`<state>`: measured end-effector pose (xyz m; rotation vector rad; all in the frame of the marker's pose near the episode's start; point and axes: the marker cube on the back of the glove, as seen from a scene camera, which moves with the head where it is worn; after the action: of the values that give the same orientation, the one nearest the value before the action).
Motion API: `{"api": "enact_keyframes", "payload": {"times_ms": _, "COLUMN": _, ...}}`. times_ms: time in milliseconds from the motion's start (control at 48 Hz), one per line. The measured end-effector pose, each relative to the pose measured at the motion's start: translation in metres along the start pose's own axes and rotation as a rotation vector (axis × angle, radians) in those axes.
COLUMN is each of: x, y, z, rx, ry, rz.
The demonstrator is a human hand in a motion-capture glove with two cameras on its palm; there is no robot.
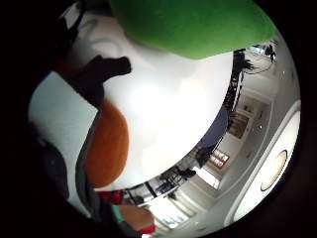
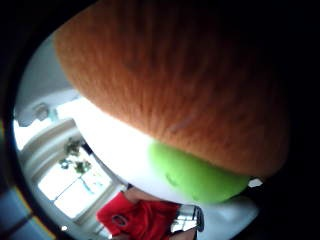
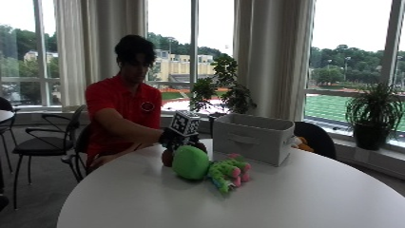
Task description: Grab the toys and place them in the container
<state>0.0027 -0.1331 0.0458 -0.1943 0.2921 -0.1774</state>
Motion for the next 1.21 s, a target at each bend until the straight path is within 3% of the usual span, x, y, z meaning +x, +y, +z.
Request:
{"api": "enact_keyframes", "payload": {"times_ms": 500, "x": 0.004, "y": -0.018, "z": -0.014, "rx": 0.346, "ry": -0.137, "rz": -0.06}}
{"api": "enact_keyframes", "payload": {"times_ms": 750, "x": -0.024, "y": -0.007, "z": -0.028, "rx": 0.372, "ry": -0.109, "rz": -0.072}}
{"api": "enact_keyframes", "payload": {"times_ms": 1021, "x": -0.039, "y": 0.0, "z": -0.116, "rx": 0.437, "ry": -0.085, "rz": -0.065}}
{"api": "enact_keyframes", "payload": {"times_ms": 1209, "x": -0.071, "y": 0.003, "z": -0.208, "rx": 0.501, "ry": -0.029, "rz": -0.082}}
